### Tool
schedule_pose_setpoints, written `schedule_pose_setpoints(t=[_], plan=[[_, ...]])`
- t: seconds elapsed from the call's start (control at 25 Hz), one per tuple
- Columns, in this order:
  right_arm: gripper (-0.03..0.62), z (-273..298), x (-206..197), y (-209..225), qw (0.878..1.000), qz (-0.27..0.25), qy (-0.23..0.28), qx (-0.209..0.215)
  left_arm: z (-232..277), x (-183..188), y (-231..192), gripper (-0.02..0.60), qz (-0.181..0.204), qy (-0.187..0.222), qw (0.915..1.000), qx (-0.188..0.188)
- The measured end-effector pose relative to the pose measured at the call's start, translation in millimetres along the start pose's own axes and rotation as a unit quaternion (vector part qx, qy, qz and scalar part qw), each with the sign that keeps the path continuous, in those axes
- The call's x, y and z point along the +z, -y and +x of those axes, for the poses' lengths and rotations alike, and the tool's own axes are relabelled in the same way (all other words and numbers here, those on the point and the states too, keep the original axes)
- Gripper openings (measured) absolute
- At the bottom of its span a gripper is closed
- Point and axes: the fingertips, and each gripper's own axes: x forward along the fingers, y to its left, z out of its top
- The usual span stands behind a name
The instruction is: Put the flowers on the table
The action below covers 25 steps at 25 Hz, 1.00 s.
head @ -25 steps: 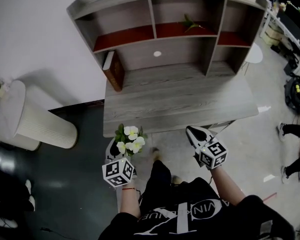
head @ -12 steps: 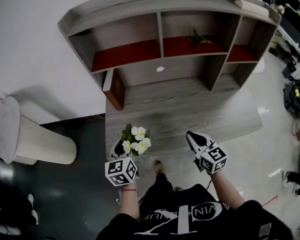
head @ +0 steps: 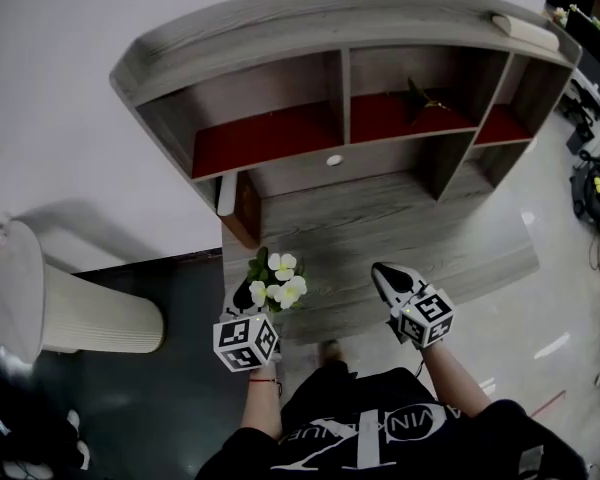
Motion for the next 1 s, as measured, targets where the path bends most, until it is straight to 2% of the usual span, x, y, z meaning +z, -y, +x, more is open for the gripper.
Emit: schedule_pose_setpoints(t=[0.28, 0.4, 0.76, 1.0], plan=[[0.011, 24, 3, -1, 1.0, 0.005, -0.008, -0.012, 25, -3, -12, 0.034, -0.001, -0.029, 0.999, -0.033], [0.011, 30, 0, -2, 1.0, 0.009, -0.015, -0.01, 32, -8, -13, 0.034, -0.019, -0.043, 0.9983, -0.035], [0.011, 45, -8, 14, 0.999, 0.007, -0.051, 0.015, 69, -72, -21, 0.035, -0.086, -0.108, 0.9905, -0.005], [0.011, 56, -15, 27, 0.997, 0.004, -0.074, 0.027, 107, -92, -30, 0.035, -0.139, -0.117, 0.9832, 0.02]])
